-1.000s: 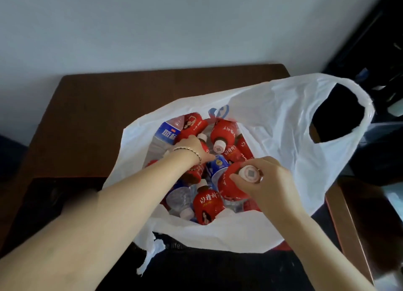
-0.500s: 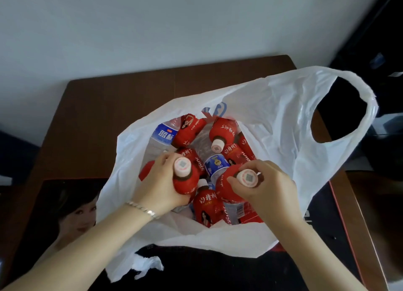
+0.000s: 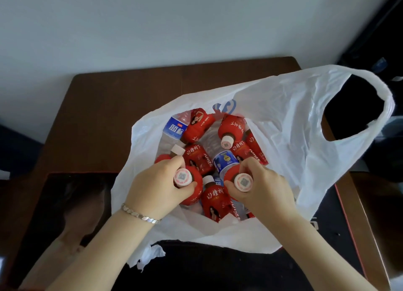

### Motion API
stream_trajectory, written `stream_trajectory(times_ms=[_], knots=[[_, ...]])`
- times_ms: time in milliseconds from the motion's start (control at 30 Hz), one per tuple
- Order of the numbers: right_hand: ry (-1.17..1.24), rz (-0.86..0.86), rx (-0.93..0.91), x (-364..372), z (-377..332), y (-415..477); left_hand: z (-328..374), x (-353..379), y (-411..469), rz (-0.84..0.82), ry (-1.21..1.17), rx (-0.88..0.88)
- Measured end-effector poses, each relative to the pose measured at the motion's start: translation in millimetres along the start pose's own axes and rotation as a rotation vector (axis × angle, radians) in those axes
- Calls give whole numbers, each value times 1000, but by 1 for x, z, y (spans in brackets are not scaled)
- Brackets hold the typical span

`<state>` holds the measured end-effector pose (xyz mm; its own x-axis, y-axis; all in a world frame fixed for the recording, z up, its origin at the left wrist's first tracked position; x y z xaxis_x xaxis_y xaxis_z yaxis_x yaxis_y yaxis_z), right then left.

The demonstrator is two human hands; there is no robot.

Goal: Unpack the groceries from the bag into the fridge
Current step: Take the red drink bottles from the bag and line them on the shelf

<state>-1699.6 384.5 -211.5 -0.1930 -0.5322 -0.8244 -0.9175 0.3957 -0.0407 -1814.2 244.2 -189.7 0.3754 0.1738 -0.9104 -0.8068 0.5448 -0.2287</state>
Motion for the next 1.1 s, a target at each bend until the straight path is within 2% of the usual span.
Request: stream_trajectory(times_ms=[133,267,400,567,633,733,933,1100], knots=[[-80,46,76,2,-5,-10,-1,-6,-4,58,110,184],[-13,124,282,2,-3,-31,-6,-13,-6,65,-16,357],[104,373,429,-24,-6,-64,16,-29,-13,75,-92,541],[55,757,338,-94,-40,-135,81,-56,-47,121,-181,819],[-8,890,322,-121,-50,-171,113,-62,-70,109,-236,946],[-101,991,389,-148,-51,-230,164,-62,-109,66,-309,1086],[-242,1033,660,-157,-26,-385,263,-11,-240,-93,-257,1412],[-330,1064,964,-136,-8,-570,326,74,-390,-298,-115,1517]])
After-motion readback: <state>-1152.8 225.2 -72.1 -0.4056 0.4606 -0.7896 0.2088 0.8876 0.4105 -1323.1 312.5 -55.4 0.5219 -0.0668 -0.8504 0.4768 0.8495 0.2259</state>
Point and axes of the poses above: each hand's wrist, its own y-axis towards the middle knuckle, its own x-axis out of the palm, z = x × y, the point moved 8 cm from there along y, towards the middle knuckle, and after that the axes turned 12 degrees about -x, right-handed, at the moved point
